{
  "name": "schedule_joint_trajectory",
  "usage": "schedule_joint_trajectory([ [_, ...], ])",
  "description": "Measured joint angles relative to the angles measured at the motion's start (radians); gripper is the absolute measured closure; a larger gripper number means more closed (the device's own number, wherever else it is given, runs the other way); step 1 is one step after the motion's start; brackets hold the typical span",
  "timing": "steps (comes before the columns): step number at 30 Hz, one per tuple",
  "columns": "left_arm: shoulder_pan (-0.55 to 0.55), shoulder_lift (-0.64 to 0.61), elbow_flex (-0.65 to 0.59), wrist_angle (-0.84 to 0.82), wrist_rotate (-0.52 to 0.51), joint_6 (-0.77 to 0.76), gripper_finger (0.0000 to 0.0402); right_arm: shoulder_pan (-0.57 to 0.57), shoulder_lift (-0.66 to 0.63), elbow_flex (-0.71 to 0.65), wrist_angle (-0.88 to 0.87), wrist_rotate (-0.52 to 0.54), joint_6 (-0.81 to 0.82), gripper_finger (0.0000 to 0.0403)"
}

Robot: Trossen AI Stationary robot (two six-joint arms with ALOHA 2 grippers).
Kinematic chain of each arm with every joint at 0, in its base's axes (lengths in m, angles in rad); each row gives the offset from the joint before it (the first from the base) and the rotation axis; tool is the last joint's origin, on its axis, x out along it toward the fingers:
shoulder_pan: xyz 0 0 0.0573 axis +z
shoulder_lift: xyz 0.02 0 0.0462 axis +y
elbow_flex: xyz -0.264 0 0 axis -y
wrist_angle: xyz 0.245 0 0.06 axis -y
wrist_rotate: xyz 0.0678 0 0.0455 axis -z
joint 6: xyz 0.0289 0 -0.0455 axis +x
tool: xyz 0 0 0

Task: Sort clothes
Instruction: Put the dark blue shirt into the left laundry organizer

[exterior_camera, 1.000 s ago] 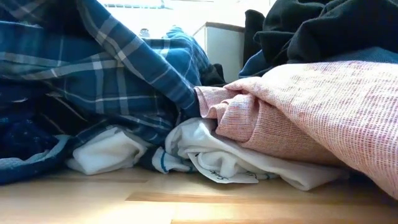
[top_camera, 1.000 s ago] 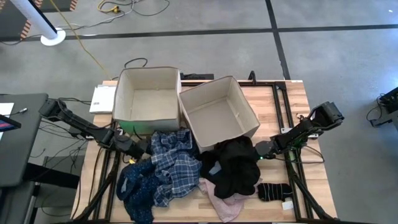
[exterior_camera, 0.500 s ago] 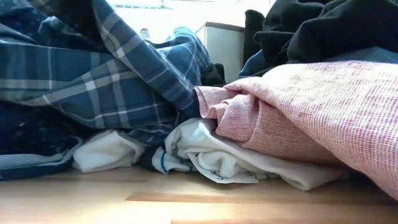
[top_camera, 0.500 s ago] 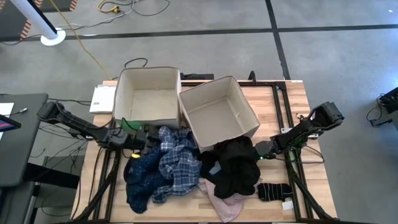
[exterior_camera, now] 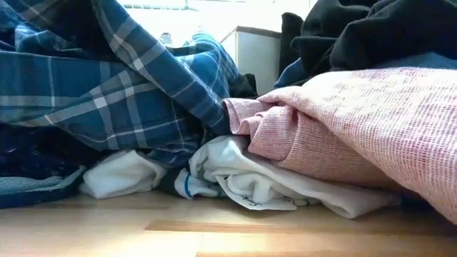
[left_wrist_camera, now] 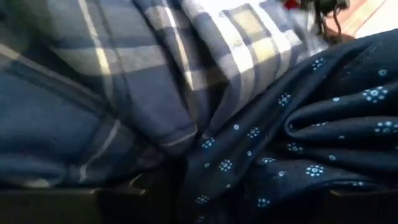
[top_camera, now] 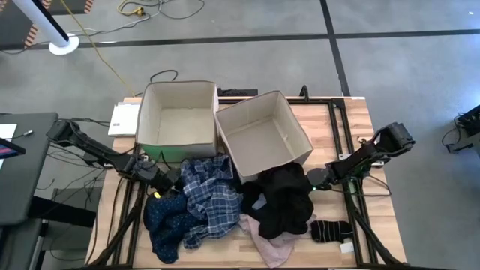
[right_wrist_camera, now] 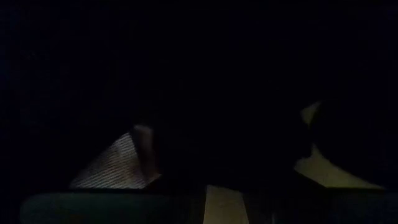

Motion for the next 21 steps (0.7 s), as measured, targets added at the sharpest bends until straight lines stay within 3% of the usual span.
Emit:
schedule_joint_trajectory([
  [9,-0.103,0.0,0.0,-0.095,0.055,-0.166,0.0191,-0.021,0.0,0.0,0.0,0.001,0.0,0.0301],
  [17,-0.152,0.0,0.0,0.051,0.095,-0.272,0.0191,-0.021,0.0,0.0,0.0,0.001,0.0,0.0301],
  [21,-0.155,0.0,0.015,0.028,0.097,-0.271,0.0191,-0.021,0.0,0.0,0.0,0.002,0.0,0.0301],
])
